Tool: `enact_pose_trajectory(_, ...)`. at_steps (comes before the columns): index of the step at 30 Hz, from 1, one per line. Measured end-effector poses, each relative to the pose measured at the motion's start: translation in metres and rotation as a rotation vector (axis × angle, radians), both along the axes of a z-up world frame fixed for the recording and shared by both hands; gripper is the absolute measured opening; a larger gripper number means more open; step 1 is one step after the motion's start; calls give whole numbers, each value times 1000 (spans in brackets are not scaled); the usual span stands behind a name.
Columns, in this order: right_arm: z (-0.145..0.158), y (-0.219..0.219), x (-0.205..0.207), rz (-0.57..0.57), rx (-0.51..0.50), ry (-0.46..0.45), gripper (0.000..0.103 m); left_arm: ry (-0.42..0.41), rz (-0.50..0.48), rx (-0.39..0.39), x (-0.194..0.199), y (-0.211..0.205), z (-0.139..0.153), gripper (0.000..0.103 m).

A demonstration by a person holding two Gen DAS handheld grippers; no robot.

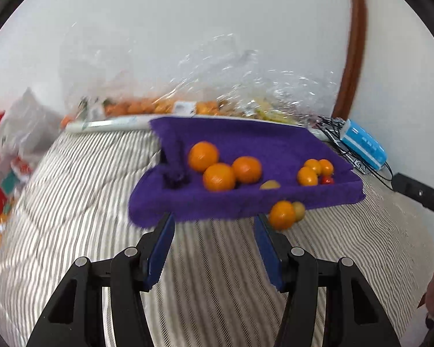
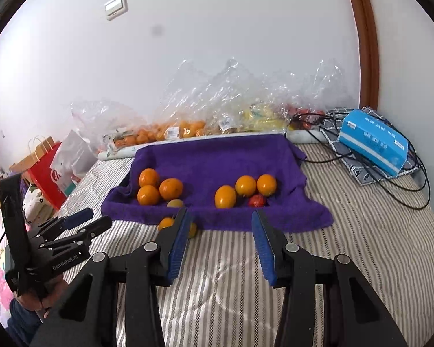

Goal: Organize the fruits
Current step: 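Move the right tool toward the greenish fruit beside the towel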

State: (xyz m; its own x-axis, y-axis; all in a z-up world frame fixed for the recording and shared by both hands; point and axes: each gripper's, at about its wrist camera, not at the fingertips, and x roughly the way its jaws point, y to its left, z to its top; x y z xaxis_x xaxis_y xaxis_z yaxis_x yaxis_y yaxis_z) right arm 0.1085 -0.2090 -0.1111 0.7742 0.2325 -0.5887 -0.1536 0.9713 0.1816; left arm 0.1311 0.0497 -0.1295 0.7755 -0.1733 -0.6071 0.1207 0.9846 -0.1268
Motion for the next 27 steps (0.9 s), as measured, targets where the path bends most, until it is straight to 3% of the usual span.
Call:
enact_pose_trajectory(4,-7,11,-7,12,-55,-8,45,0,24,-54,-9,11,-13,54)
enact_pose_trajectory(7,-11,18,-9,19,-74,0,45,-22,78,6,-14,11,-14,54)
enact_pose_trajectory(10,-11,23,-11,4,-95,3,45,-55,88,-14,-18,15,-11,54)
enact_pose_trajectory(15,-17,35,-11,40,-129,4,45,-34,121,-55,-14,27,-12,54)
enact_pose_trajectory(19,-34,44,-3,60,-128,40,39,1,138,-123,-9,40,-16,54)
enact_pose_trajectory(27,-53,60,22,97,-139,72,26,13,171,-133,-7,45,-18,54)
